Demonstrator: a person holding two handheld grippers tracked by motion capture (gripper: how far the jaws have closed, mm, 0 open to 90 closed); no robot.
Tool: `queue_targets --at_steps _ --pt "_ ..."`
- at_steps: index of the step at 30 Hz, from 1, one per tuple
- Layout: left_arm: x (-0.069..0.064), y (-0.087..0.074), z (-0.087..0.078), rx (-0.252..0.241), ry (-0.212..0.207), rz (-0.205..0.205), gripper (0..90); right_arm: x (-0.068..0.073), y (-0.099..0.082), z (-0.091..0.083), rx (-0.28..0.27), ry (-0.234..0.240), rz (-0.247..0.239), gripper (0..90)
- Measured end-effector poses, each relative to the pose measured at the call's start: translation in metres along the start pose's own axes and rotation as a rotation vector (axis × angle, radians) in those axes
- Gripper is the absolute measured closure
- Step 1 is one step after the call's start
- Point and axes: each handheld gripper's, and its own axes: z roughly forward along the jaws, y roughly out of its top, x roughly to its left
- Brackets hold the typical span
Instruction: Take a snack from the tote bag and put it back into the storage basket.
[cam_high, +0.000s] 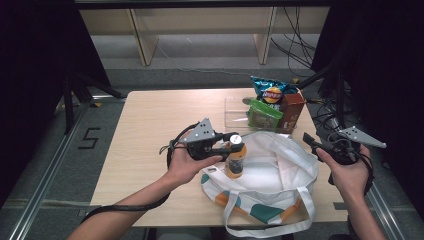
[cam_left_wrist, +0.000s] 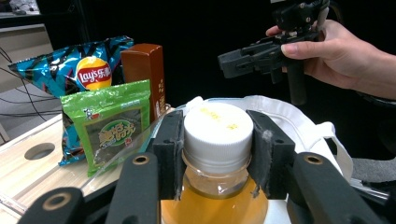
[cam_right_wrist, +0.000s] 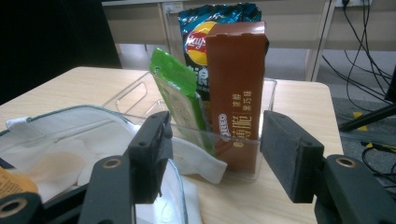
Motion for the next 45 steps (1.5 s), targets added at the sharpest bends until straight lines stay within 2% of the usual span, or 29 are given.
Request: queue_targets --at_steps 1,5,6,13,14,20,28,29,45 --pt "0.0 0.001 0.0 -0.003 -0.001 0.003 58.7 0.001 0.0 0.0 0.004 0.001 0.017 43.7" --pt "0.001 0.005 -0.001 -0.009 -0.003 0.002 58.8 0.0 0.0 0.0 -0.006 0.008 0.0 43.6" --pt "0.001 0.006 -0.001 -0.011 -0.003 0.002 58.8 0.001 0.0 0.0 -0.003 0.006 0.018 43.6" --pt "0.002 0.013 -0.001 -0.02 -0.008 0.011 58.8 0.002 0.0 0.0 -0.006 0.004 0.019 43.6" --pt "0.002 0.014 -0.001 -0.022 -0.009 0.009 58.8 0.001 -0.001 0.001 -0.015 0.001 0.003 43.5" --pt "0.003 0.017 0.0 -0.022 -0.012 0.008 58.8 0.0 0.0 0.0 -0.01 0.003 -0.008 43.5" --pt "0.005 0.019 -0.001 -0.023 -0.014 0.002 58.8 0.001 0.0 0.001 -0.01 0.003 0.004 43.4" --pt "0.005 0.02 -0.001 -0.022 -0.015 0.002 58.8 0.002 0.0 0.001 -0.007 0.009 0.018 43.4" --pt "0.008 0.028 0.0 -0.029 -0.014 0.011 58.8 0.002 0.0 0.0 -0.008 0.008 0.007 43.8"
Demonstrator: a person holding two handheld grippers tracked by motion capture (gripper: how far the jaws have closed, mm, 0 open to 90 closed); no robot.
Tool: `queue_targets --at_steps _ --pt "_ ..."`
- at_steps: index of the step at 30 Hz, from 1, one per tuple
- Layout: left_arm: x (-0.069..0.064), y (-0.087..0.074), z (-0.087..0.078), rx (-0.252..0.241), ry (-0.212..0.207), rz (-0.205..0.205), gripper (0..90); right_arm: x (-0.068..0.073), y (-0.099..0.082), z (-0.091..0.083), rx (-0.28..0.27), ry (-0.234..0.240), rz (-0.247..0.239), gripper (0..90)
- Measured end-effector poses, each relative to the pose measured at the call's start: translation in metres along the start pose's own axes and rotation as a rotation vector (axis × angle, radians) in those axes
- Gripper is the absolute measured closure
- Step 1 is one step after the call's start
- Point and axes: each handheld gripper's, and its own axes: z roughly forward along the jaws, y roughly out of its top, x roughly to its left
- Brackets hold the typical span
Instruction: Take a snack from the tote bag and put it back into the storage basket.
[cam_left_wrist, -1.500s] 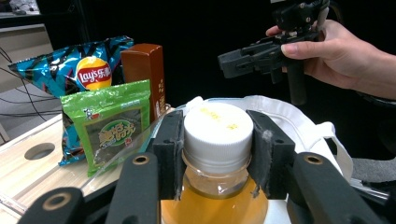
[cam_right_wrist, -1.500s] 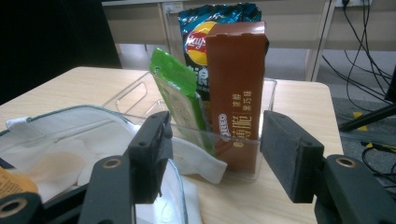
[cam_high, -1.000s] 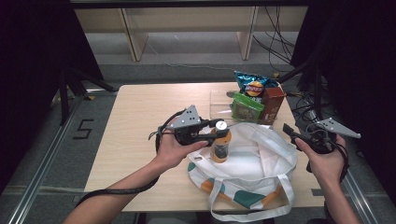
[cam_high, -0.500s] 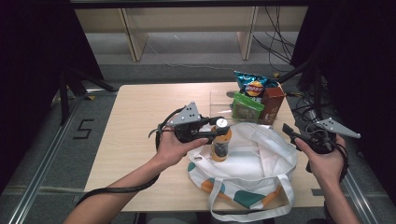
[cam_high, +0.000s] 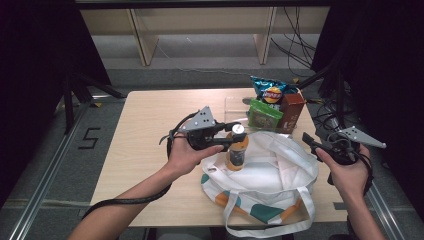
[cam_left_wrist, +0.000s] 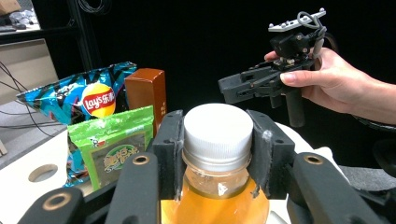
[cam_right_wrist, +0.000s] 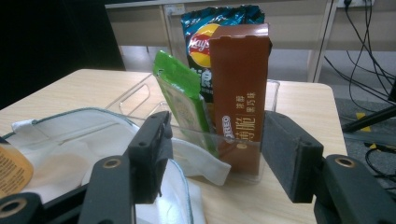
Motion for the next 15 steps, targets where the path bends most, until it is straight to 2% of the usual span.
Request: queue_targets --at_steps 4,5,10,11,12,15 --pt "0.0015 0.0031 -0.0006 -0.007 0.002 0.0 58.8 0.0002 0.0001 -0.0002 0.003 0.006 0.006 44.0" --pt "0.0015 0.0034 -0.0008 -0.009 0.004 -0.001 58.8 0.0009 0.0 -0.0002 0.007 0.013 0.023 44.0" --pt "0.0026 0.0063 -0.0028 -0.018 0.007 0.0 58.8 -0.0009 0.0003 0.0002 0.001 0.011 0.002 43.5" --pt "0.0028 0.007 -0.0031 -0.019 0.006 0.004 58.8 0.0007 0.0002 -0.0003 0.006 0.012 0.024 43.3" --pt "0.0026 0.0076 -0.003 -0.021 0.006 0.003 58.8 0.0007 -0.0004 0.001 -0.02 0.0 0.02 43.3" --pt "0.0035 0.0091 -0.0031 -0.021 0.007 0.003 58.8 0.002 -0.0003 0.0002 -0.009 0.004 0.033 43.1"
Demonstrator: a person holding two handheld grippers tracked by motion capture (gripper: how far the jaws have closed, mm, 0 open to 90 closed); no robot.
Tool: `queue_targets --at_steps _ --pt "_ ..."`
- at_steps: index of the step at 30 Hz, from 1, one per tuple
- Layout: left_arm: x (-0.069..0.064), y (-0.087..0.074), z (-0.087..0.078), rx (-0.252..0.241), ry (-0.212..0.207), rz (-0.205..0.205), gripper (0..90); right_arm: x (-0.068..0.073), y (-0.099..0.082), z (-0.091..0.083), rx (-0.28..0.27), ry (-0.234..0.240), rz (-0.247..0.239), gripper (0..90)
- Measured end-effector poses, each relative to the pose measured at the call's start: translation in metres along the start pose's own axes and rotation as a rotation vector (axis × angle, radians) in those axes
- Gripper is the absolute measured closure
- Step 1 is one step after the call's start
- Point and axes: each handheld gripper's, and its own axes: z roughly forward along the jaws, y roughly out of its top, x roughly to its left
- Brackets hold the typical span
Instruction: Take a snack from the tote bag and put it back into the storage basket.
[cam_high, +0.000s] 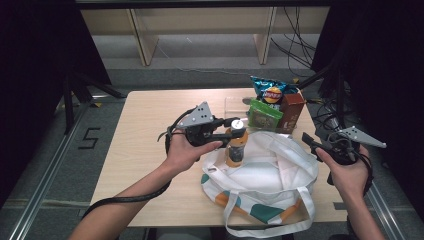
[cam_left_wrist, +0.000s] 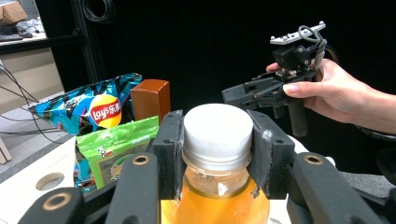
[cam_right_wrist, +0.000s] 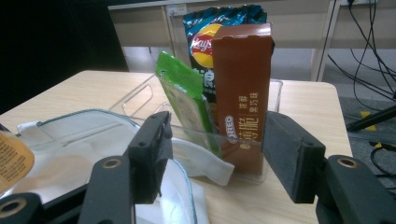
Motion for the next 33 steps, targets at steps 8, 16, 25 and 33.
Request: queue_targets --at_steps 8,16,25,33 --pt "0.001 0.005 0.002 -0.004 -0.006 0.004 58.8 -0.004 0.001 0.001 0.008 0.018 -0.034 43.0" --pt "0.002 0.012 0.004 -0.011 -0.005 0.011 58.8 -0.004 0.001 0.001 0.011 0.018 -0.033 42.9" --pt "0.003 0.02 0.005 -0.019 -0.008 0.02 58.8 -0.004 0.0 0.001 0.008 0.015 -0.038 42.8" --pt "0.005 0.026 0.006 -0.031 -0.009 0.022 58.8 -0.003 0.0 0.001 0.013 0.016 -0.025 42.7"
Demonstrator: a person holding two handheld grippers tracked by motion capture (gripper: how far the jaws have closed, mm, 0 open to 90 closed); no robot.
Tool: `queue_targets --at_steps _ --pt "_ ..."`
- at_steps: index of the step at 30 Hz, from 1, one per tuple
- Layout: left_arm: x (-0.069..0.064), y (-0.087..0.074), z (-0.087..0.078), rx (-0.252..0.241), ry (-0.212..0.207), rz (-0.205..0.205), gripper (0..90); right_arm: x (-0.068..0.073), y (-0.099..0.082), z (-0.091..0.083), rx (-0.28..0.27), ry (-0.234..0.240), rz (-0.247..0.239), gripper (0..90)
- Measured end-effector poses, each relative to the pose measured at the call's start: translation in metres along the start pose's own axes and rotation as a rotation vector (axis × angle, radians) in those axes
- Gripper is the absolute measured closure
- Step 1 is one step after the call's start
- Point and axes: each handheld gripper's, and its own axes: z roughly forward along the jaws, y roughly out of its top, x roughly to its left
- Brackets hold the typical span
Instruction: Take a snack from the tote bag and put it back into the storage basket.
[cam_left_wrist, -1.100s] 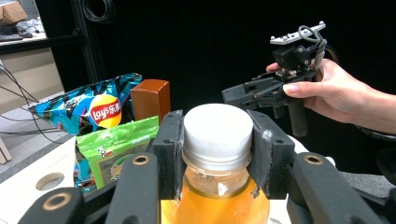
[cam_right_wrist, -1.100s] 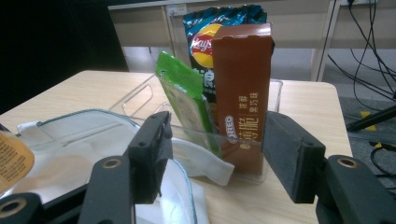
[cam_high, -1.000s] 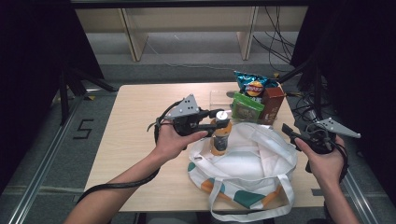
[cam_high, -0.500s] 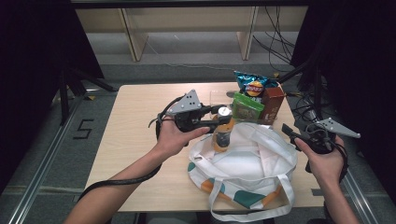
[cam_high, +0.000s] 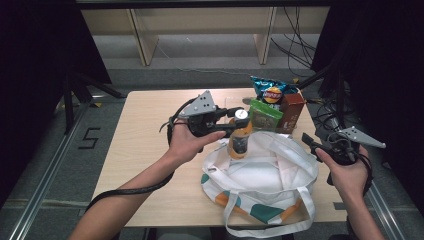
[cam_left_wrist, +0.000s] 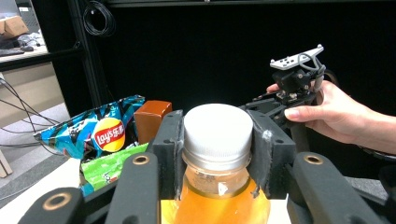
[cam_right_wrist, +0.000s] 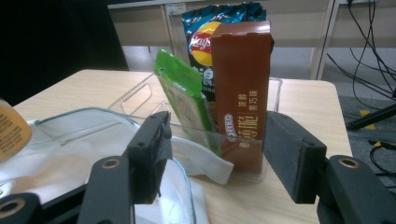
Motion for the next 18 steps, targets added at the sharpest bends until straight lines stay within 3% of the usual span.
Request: queue_targets --at_steps 13,18 --pt "0.0034 0.0077 0.0017 -0.02 0.001 -0.002 58.8 -0.0014 -0.0006 0.0007 -0.005 -0.005 -0.015 42.2" --pt "0.0046 0.0106 0.0025 -0.02 0.001 0.001 58.8 0.0005 -0.0009 -0.0002 0.001 -0.012 0.002 42.1"
